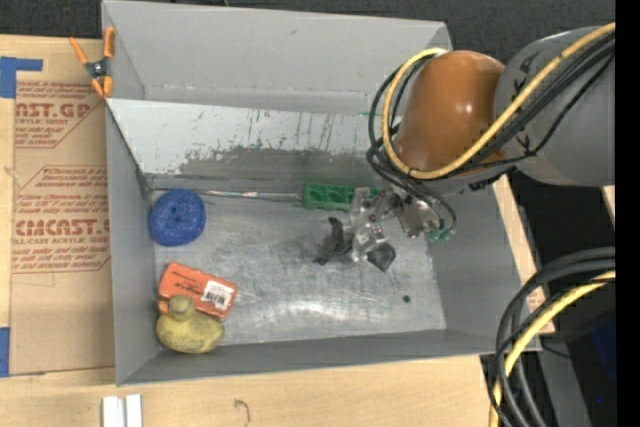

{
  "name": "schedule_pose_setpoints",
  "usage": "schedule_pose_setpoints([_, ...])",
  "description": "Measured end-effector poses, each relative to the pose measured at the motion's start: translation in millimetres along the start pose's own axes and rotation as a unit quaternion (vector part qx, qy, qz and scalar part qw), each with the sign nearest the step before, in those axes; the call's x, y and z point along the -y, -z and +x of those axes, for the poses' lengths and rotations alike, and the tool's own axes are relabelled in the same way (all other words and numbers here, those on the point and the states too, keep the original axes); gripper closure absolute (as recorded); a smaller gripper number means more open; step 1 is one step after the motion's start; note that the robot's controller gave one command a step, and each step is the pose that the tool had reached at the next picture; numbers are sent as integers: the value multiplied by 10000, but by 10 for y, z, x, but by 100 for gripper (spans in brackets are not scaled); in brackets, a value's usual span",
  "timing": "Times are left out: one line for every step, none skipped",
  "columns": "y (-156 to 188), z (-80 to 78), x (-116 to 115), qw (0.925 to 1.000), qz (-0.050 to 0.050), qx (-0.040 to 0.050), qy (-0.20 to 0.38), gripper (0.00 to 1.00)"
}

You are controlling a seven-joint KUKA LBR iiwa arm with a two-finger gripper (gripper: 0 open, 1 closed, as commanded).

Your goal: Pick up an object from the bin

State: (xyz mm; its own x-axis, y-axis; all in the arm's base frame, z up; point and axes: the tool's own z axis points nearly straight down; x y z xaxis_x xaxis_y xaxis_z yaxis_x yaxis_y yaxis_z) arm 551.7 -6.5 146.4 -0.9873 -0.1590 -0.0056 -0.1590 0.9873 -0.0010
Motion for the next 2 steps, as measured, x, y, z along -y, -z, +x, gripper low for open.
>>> schedule_pose_setpoints([247,72,-25,10000,-10,-30,-74,100])
schedule_pose_setpoints([822,-117,-47,9997,-9,-12,240,100])
